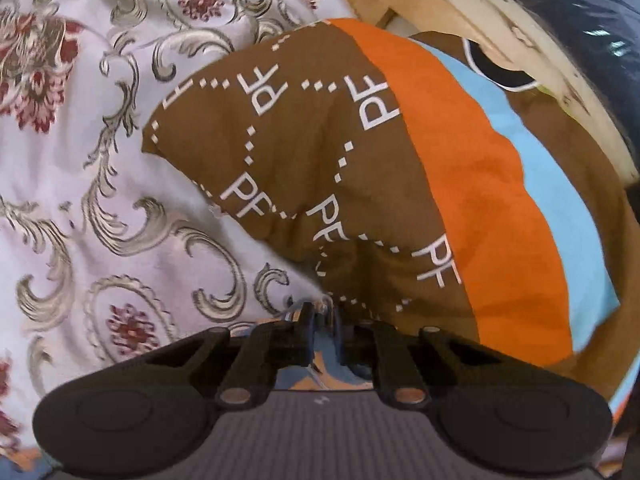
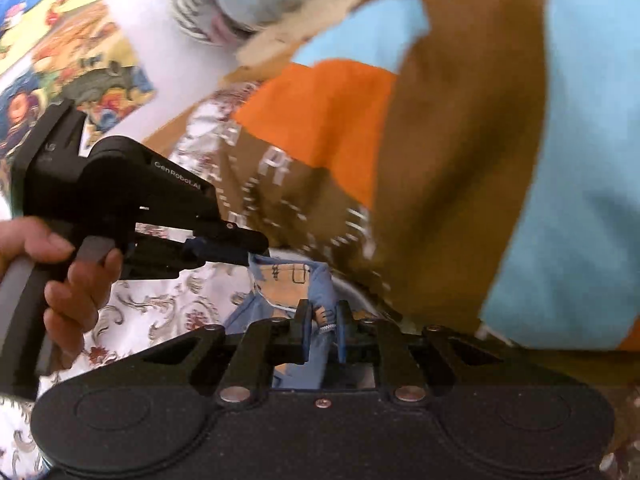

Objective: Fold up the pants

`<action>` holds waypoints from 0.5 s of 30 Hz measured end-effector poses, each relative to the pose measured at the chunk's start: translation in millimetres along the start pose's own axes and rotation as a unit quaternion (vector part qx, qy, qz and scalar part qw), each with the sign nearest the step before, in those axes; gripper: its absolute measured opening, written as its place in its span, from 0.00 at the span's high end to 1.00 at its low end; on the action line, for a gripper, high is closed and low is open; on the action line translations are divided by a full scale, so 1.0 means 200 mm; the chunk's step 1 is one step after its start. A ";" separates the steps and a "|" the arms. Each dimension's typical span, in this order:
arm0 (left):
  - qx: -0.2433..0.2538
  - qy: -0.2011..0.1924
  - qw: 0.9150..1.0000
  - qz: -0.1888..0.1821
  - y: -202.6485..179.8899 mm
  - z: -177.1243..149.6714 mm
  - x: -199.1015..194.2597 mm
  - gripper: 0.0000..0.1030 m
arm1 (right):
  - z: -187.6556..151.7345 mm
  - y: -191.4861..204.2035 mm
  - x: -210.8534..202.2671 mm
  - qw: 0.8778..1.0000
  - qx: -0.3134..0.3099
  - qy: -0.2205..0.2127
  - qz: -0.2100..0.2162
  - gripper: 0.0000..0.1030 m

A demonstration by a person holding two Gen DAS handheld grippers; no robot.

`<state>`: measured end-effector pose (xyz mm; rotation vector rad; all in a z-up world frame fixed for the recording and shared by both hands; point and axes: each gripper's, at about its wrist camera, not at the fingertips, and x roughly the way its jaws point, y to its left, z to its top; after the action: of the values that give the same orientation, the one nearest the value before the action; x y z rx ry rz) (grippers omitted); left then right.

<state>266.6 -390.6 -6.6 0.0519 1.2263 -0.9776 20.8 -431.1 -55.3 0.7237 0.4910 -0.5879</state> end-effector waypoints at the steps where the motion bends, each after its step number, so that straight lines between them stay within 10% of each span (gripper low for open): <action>1: -0.004 -0.003 1.000 0.005 -0.01 0.00 0.02 0.90 | 0.00 -0.02 0.01 1.000 0.009 0.008 -0.004 0.87; 7: -0.014 -0.008 1.000 0.016 -0.02 -0.03 0.13 0.82 | -0.02 -0.08 0.05 0.998 0.039 0.037 -0.034 0.78; 11: -0.010 -0.024 0.999 0.031 -0.03 -0.05 0.12 0.31 | -0.03 -0.08 0.05 0.998 0.042 0.039 -0.032 0.37; 15: 0.002 -0.047 0.998 0.032 -0.02 -0.07 0.03 0.16 | -0.06 -0.03 0.03 0.999 0.024 0.033 -0.024 0.07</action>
<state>253.2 -390.4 -15.2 0.0481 1.1295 -0.9165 19.1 -427.8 -69.3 0.7797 0.5581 -0.6242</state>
